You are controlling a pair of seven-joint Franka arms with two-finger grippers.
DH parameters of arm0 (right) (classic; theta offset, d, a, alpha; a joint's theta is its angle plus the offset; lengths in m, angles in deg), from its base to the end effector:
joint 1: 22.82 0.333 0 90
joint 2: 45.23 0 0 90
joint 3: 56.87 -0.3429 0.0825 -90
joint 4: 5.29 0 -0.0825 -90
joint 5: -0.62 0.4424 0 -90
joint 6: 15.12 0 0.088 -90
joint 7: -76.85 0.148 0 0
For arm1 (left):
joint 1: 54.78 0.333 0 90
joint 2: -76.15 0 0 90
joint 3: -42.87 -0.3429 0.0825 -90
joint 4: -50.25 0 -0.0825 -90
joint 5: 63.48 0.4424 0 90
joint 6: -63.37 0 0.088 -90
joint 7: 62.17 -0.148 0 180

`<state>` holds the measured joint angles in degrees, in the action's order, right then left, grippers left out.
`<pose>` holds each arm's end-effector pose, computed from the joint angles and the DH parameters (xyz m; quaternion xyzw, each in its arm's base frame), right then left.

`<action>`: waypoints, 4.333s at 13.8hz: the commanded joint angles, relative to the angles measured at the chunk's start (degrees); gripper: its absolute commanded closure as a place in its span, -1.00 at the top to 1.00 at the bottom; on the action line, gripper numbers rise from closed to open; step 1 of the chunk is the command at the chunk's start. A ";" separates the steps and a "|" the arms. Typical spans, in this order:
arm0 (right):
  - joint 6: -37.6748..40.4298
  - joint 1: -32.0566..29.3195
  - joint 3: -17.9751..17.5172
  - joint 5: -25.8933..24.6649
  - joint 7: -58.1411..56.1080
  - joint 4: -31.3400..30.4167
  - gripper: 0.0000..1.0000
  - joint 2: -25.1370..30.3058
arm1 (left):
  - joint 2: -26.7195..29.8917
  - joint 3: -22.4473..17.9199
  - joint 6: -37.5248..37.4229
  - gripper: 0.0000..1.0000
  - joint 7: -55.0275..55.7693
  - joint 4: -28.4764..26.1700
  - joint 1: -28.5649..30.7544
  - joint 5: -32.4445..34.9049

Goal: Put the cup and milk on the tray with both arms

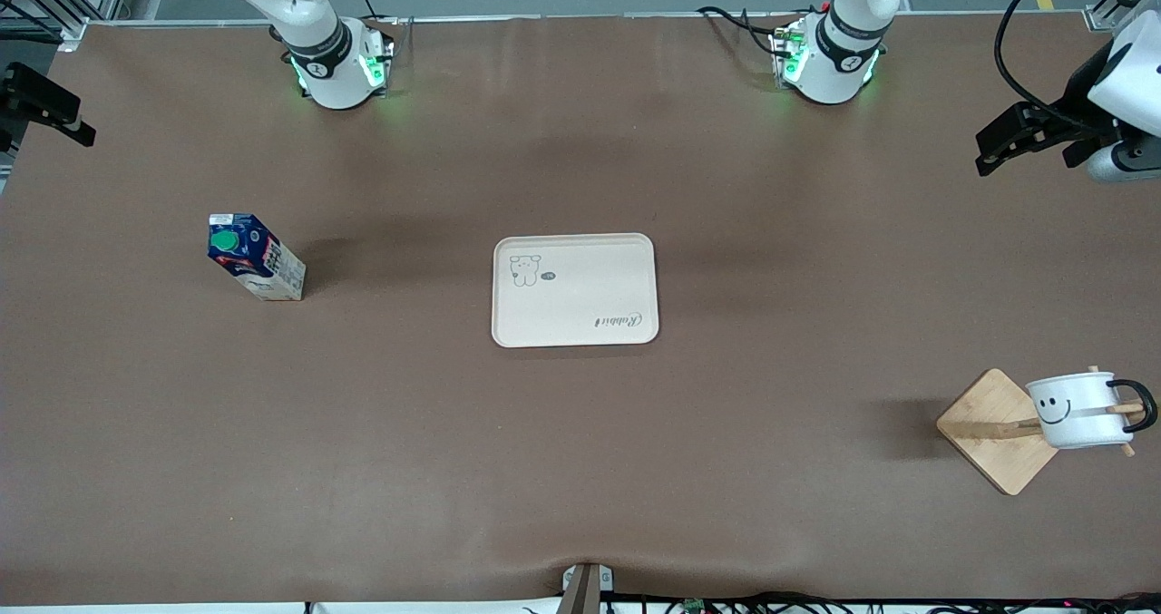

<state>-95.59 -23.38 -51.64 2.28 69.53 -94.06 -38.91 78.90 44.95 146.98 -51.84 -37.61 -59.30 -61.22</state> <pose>0.5523 -0.0544 0.6717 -0.9995 -0.0159 0.0152 0.0212 0.5806 -0.0615 0.6492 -0.9991 -0.0345 0.0099 0.0222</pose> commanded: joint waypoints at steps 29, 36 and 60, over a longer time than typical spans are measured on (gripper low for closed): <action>-0.13 -0.59 -0.57 1.24 -0.41 0.88 1.00 -0.61 | -11.70 -0.76 66.38 1.00 23.15 -23.65 10.67 2.75; -0.31 -0.67 -0.57 1.24 -0.41 0.88 1.00 -0.70 | -16.45 -0.94 80.99 1.00 23.95 -27.88 12.16 2.75; -1.36 -0.85 -0.48 1.94 -0.41 0.97 1.00 -2.02 | -22.34 -0.76 85.04 -1.00 18.76 -23.31 11.28 2.93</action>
<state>-97.00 -23.34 -51.91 3.32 69.53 -94.06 -40.39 57.05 44.03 231.74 -32.87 -61.39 -47.69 -59.22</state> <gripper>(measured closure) 0.000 0.863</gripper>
